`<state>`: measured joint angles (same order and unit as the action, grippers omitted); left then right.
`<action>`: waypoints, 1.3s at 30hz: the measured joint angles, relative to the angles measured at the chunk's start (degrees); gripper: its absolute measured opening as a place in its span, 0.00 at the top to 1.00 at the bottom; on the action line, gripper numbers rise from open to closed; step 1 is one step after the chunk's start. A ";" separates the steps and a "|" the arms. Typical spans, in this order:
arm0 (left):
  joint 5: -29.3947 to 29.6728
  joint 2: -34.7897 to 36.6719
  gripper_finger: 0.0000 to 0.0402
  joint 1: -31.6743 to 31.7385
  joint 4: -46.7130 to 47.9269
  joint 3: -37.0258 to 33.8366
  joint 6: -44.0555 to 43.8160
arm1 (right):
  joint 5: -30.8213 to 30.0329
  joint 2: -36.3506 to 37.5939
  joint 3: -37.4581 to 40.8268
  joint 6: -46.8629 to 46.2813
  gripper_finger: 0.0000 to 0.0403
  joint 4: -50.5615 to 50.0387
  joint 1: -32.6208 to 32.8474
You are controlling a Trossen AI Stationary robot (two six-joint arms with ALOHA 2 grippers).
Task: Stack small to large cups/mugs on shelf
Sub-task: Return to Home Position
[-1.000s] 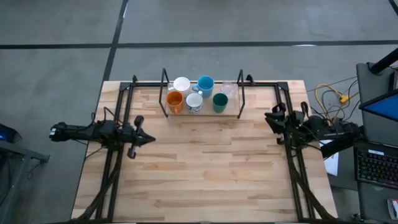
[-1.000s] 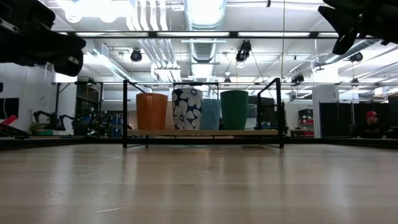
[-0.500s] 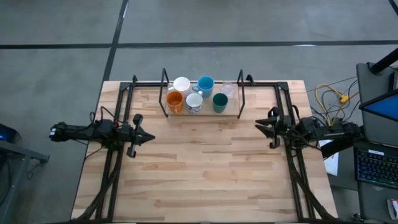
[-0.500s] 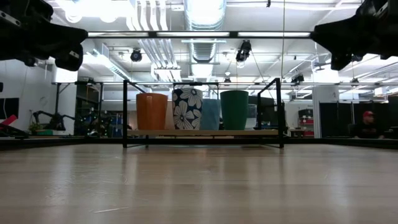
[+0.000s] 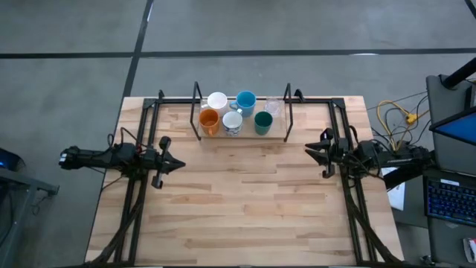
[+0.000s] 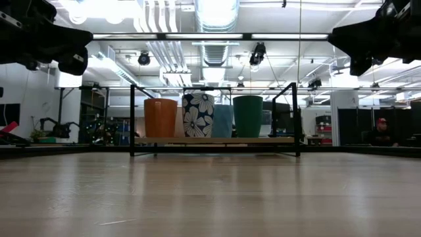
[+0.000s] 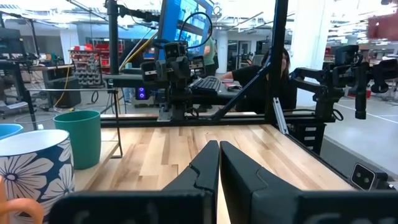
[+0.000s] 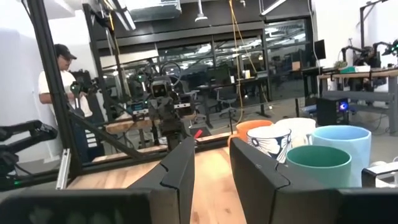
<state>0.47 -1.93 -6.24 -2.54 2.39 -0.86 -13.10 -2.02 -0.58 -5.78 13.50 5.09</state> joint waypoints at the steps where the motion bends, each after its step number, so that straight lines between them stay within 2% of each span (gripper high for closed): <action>1: 0.00 -0.07 1.00 0.00 0.01 0.00 0.00 | 0.00 0.00 0.00 -0.43 0.76 0.00 0.00; 27: -0.04 -0.29 1.00 0.00 -0.12 -0.14 -0.22 | 0.00 0.00 0.02 -0.64 0.76 0.00 0.01; 28: -0.13 -0.22 1.00 0.02 -0.82 -1.01 -0.20 | 0.00 0.02 0.00 -0.66 0.76 -0.67 0.01; 31: -0.18 -0.21 1.00 0.02 1.33 -1.83 -0.16 | 0.03 0.36 0.15 -0.64 0.76 -11.75 -0.01; 39: -0.19 -0.57 1.00 0.00 1.12 -1.91 -0.20 | 2.99 -1.31 0.07 -0.66 0.76 -11.65 0.04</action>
<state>0.28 -2.50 -6.24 -1.42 0.48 -1.06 -10.11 -3.33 -0.51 -6.44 1.85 5.13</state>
